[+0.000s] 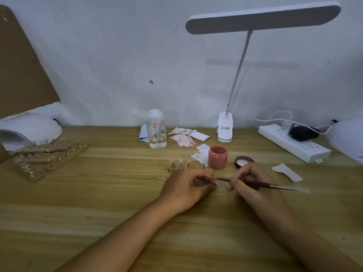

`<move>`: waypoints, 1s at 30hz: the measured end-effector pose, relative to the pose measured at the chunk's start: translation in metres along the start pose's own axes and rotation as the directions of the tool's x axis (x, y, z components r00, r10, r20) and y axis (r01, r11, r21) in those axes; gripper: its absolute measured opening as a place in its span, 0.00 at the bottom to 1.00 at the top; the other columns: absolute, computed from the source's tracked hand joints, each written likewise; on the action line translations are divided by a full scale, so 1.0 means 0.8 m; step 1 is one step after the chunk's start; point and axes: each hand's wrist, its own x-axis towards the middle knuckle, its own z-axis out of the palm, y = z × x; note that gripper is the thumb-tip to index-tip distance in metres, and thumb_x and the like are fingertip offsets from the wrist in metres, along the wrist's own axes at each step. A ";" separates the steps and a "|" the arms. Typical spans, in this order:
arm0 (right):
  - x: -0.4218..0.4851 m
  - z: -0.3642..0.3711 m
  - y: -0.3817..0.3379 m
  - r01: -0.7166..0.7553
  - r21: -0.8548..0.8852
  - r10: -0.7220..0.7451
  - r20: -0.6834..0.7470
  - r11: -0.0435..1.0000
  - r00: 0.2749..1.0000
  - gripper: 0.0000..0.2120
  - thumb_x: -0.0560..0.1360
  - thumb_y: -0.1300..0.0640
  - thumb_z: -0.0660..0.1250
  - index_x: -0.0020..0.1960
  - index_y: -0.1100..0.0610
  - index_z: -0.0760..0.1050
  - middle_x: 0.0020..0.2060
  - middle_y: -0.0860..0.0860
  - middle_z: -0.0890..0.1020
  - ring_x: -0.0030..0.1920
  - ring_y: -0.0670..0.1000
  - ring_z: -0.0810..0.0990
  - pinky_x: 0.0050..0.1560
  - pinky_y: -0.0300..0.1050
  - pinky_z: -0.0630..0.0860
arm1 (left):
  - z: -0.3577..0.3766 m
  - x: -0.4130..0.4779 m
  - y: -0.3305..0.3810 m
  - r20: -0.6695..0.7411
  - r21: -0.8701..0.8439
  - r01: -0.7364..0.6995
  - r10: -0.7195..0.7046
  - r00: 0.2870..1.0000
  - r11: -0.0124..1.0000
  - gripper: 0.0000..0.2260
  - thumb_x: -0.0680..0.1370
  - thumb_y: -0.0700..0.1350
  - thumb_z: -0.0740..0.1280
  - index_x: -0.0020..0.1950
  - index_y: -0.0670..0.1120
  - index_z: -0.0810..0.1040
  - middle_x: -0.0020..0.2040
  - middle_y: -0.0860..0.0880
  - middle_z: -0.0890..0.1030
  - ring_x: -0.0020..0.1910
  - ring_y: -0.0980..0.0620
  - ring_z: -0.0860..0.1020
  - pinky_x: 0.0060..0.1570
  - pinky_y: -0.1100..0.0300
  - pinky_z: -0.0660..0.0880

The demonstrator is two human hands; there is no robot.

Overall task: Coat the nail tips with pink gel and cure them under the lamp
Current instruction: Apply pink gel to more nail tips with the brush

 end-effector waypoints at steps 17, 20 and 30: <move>0.005 -0.005 0.009 -0.061 0.031 0.064 -0.085 0.998 0.994 0.05 0.73 0.68 0.66 0.42 0.65 0.70 0.28 0.54 0.79 0.29 0.48 0.73 0.33 0.42 0.71 | 0.000 -0.002 0.003 0.005 -0.005 0.026 -0.026 1.000 1.000 0.03 0.73 0.51 0.75 0.46 0.56 0.85 0.40 0.62 0.82 0.32 0.71 0.73 0.37 0.65 0.65; 0.006 -0.004 0.010 -0.040 0.120 0.050 -0.080 0.992 0.996 0.07 0.76 0.67 0.65 0.44 0.68 0.68 0.29 0.57 0.82 0.27 0.48 0.74 0.29 0.36 0.73 | -0.001 -0.002 0.004 0.012 -0.023 0.039 -0.039 0.999 0.999 0.02 0.73 0.50 0.75 0.43 0.58 0.84 0.42 0.62 0.83 0.33 0.70 0.73 0.39 0.64 0.66; 0.005 0.001 0.014 -0.023 0.105 0.027 -0.035 0.994 0.999 0.10 0.78 0.65 0.65 0.43 0.67 0.65 0.29 0.58 0.82 0.25 0.48 0.74 0.27 0.35 0.71 | -0.002 0.000 0.003 0.016 -0.023 0.037 -0.037 0.999 0.999 0.09 0.71 0.50 0.76 0.38 0.63 0.81 0.38 0.66 0.82 0.36 0.68 0.76 0.44 0.59 0.75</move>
